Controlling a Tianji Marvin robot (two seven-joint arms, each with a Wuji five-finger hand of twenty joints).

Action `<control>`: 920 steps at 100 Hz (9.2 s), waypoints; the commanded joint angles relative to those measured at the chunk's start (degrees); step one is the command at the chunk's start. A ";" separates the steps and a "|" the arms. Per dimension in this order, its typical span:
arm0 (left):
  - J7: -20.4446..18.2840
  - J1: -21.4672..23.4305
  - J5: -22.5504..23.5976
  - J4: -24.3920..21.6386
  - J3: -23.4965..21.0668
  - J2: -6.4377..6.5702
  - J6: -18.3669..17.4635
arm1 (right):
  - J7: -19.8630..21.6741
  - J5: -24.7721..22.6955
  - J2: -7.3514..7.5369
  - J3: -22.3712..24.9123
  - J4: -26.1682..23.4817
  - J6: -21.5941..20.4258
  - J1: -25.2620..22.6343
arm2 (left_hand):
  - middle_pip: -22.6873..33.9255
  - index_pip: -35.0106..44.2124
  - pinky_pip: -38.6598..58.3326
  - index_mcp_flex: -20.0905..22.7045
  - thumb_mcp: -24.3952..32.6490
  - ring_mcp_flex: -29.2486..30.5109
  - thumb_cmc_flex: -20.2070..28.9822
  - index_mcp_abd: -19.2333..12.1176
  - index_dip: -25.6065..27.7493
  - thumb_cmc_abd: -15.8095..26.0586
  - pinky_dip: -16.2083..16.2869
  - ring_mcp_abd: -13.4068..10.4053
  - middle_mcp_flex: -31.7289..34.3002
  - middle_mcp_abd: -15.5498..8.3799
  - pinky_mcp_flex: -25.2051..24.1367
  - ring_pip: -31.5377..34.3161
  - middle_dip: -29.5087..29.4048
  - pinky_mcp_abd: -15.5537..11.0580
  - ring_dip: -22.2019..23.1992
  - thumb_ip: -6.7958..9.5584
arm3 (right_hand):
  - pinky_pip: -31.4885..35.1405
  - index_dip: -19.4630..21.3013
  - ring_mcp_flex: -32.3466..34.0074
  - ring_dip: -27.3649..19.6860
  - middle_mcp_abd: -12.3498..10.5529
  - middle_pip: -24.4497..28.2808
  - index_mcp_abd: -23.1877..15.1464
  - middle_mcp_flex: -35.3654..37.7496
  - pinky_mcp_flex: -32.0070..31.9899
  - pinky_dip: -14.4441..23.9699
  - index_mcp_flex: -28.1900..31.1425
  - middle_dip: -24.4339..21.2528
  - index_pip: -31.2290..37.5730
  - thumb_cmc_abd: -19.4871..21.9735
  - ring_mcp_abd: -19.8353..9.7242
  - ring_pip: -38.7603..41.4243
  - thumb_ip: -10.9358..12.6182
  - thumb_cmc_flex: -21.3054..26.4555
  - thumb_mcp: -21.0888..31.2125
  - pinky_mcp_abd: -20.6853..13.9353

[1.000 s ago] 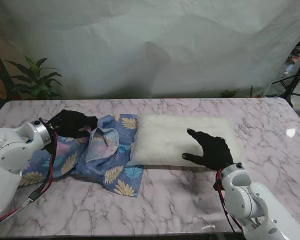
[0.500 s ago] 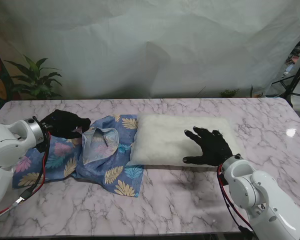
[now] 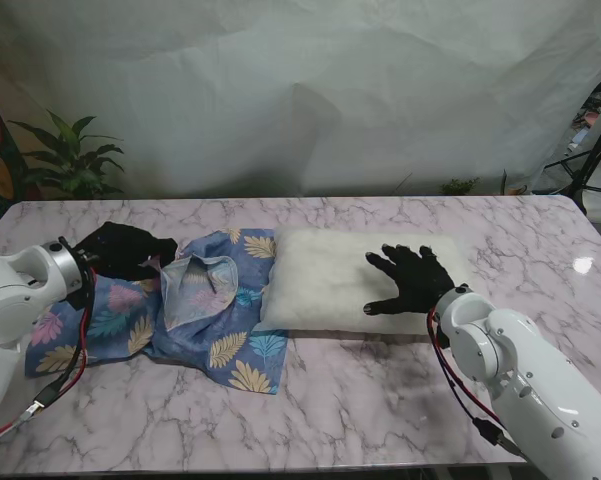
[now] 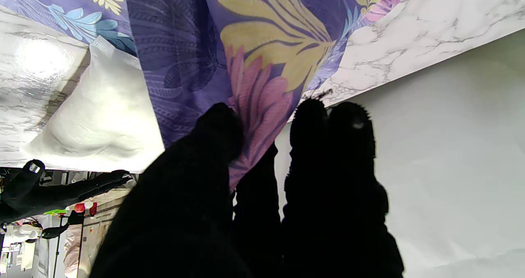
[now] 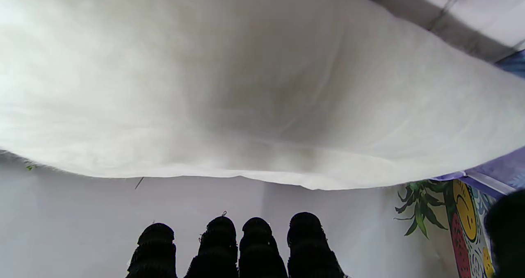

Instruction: Put a pillowcase on a pillow

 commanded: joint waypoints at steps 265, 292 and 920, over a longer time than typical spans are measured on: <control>9.90 -7.32 -6.99 3.47 15.09 -3.03 8.66 | -29.08 13.79 -9.28 -26.00 22.22 10.70 21.46 | -1.59 1.14 -0.23 0.43 1.78 0.40 0.72 -0.31 0.05 0.50 1.70 1.00 2.38 0.28 -0.72 -0.08 1.43 -2.88 -1.21 -0.48 | 89.91 0.88 70.35 38.00 2.44 62.51 -12.03 55.01 67.85 31.02 46.46 31.75 69.40 -25.77 -6.48 67.03 -6.95 40.62 27.06 -31.03; 8.10 -8.65 -6.02 5.25 15.82 -2.45 6.59 | -27.97 5.84 -6.10 -19.39 14.24 9.65 13.76 | -1.54 1.25 -0.20 0.43 1.68 0.22 0.96 -0.43 0.06 0.25 1.74 0.91 2.25 0.04 -0.81 0.02 1.49 -2.95 -1.26 -0.36 | 88.60 2.68 70.22 37.02 2.01 62.29 -12.95 53.58 67.45 30.45 45.93 32.76 70.66 -24.80 -5.91 65.57 -6.47 41.05 27.79 -30.51; 7.87 -9.46 -17.62 4.75 24.55 -3.03 -1.47 | -16.66 28.19 -11.32 -35.55 45.08 -14.40 35.98 | -1.07 1.37 -0.63 1.39 3.94 -0.11 -0.97 -2.40 0.36 -0.72 2.73 -0.27 2.88 -1.24 -2.25 0.29 1.54 -3.59 -2.00 -1.06 | 105.75 12.94 70.33 46.89 -3.20 69.56 -17.72 59.74 71.82 34.65 42.27 43.08 75.28 -18.22 -12.56 86.67 -8.45 30.50 26.07 -39.99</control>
